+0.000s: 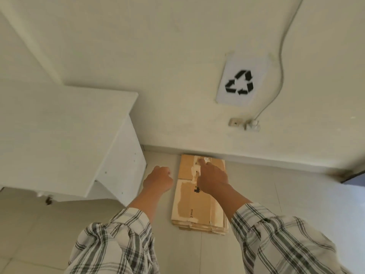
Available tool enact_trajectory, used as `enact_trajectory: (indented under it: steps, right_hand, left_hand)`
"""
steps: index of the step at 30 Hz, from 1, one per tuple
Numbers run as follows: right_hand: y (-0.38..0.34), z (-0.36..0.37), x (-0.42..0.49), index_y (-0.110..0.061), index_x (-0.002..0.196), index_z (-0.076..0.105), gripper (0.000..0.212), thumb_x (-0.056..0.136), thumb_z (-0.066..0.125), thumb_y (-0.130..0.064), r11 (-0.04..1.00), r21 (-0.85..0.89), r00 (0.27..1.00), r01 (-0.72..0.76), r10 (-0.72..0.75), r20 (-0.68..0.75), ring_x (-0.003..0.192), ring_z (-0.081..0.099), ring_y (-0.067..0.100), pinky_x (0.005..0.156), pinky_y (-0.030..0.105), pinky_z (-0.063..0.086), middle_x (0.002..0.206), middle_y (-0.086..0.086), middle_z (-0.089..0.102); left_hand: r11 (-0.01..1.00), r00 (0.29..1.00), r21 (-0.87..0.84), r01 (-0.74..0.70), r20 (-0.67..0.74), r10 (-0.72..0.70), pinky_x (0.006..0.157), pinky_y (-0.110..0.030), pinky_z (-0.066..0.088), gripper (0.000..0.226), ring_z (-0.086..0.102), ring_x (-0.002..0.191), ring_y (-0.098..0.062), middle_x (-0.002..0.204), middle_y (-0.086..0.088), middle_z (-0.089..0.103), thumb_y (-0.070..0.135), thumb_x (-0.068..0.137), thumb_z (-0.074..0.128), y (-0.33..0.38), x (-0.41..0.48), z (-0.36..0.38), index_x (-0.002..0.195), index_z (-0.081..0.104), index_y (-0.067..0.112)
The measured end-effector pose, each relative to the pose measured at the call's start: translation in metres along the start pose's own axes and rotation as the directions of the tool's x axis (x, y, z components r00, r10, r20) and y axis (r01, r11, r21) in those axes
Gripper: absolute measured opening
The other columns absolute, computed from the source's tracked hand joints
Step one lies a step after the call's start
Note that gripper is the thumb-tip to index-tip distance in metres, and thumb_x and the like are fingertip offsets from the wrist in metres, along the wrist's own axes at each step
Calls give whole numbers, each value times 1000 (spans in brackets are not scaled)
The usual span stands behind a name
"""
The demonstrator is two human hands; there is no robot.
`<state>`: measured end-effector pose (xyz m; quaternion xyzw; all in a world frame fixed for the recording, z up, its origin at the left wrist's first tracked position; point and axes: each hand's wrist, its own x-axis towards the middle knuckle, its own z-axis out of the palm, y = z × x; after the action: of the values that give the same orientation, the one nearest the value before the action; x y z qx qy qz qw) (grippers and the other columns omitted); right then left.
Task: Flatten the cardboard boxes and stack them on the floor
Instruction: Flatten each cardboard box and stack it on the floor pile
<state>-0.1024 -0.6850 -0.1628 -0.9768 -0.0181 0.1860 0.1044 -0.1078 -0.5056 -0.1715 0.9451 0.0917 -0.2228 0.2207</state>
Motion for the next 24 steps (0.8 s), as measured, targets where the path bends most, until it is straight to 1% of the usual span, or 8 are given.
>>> enact_trajectory:
  steps: [2,4,6,11,13,16,20,24]
  right_hand:
    - [-30,-26,-15,-23,152,23,62,95,46,-16,999,-20,998,49,-50,-44,116,57,28,87,41,52,136,4,52]
    - [-64,-44,-30,-21,146,30,54,95,45,-16,995,-33,991,91,-93,-94,112,59,29,82,40,53,130,5,55]
    - [-98,-54,-41,-20,141,38,46,96,45,-17,988,-69,980,138,-146,-139,110,59,28,84,39,52,127,4,55]
    - [-201,-54,-71,-19,128,53,31,97,45,-21,970,-116,952,212,-232,-200,106,58,25,83,36,50,122,2,54]
    - [-246,-49,-84,-20,126,54,30,97,45,-22,965,-113,942,237,-256,-215,104,59,25,80,35,48,120,1,55]
    - [-311,-38,-100,-21,130,52,34,97,43,-22,954,-120,932,274,-294,-211,104,60,26,81,34,47,121,1,58]
    - [-398,-28,-110,-25,136,48,37,99,41,-24,922,-169,906,350,-378,-189,108,60,25,86,35,49,126,1,58]
    - [-491,-17,-98,-27,135,50,38,99,41,-26,887,-188,876,421,-452,-172,109,61,25,89,35,49,127,0,59]
  left_hand:
    - [1000,998,-5,-10,-69,10,90,-32,41,47,50,122,-26,143,-1,40,14,90,43,-8,-21,-36,135,52,27]
    - [1000,991,6,-22,-133,23,91,-32,41,47,52,120,-27,142,-1,44,13,90,43,-23,-40,-68,134,53,25]
    - [998,981,38,-41,-187,47,85,-30,42,41,56,113,-26,135,0,49,14,90,44,-44,-55,-95,128,56,24]
    - [985,962,154,-77,-247,114,81,-31,44,35,58,105,-26,128,0,47,17,94,42,-130,-100,-153,126,55,24]
    - [979,958,184,-82,-256,128,79,-30,41,35,57,107,-25,130,1,47,19,95,42,-172,-119,-172,128,54,25]
    - [976,955,204,-72,-267,126,83,-31,41,35,56,111,-25,133,2,47,20,96,42,-235,-139,-200,129,55,26]
    - [988,951,152,-21,-300,67,83,-30,40,33,56,110,-24,130,3,49,20,96,44,-314,-155,-236,125,57,26]
    - [996,938,86,26,-346,6,84,-31,41,32,55,111,-23,130,3,48,20,95,45,-390,-157,-279,124,58,27]
